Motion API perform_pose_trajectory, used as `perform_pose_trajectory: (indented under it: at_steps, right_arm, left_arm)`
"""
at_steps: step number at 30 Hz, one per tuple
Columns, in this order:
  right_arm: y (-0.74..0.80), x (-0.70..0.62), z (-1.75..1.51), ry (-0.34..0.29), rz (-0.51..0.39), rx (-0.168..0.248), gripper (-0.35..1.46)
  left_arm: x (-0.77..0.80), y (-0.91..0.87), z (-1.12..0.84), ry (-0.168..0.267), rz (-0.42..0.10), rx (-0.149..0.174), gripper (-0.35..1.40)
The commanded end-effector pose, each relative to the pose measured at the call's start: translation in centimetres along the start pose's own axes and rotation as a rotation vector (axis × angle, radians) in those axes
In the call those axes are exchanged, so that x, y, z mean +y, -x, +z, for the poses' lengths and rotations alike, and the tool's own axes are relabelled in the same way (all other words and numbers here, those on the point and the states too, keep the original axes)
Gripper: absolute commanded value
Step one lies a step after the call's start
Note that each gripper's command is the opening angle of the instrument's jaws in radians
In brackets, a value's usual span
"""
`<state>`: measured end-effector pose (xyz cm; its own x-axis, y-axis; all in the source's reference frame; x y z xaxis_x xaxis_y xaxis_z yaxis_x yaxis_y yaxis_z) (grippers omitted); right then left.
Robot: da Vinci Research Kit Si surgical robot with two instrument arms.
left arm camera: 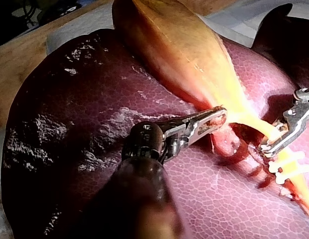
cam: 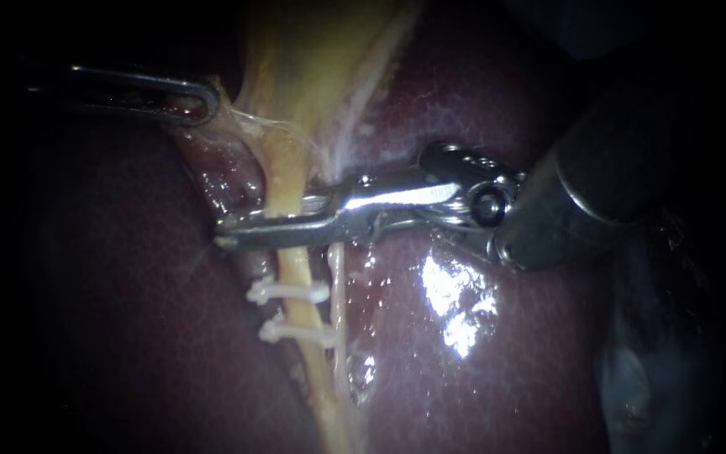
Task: Clipping third clip left tube
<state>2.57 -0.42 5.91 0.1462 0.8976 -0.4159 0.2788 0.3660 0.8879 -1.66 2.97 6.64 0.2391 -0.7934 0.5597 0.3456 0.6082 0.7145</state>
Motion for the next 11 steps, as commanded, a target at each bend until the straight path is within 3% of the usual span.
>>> perform_pose_trajectory:
  at_steps: [1, 11]
  right_arm:
    - [0.01, 0.01, -0.01, 0.002, -0.010, 0.001, -0.35]
    - [0.04, 0.04, -0.03, 0.000, -0.017, -0.002, -0.35]
  left_arm:
    - [0.00, 0.00, 0.00, 0.000, 0.000, 0.000, -0.35]
    - [0.00, 0.00, 0.00, 0.000, 0.000, 0.000, -0.35]
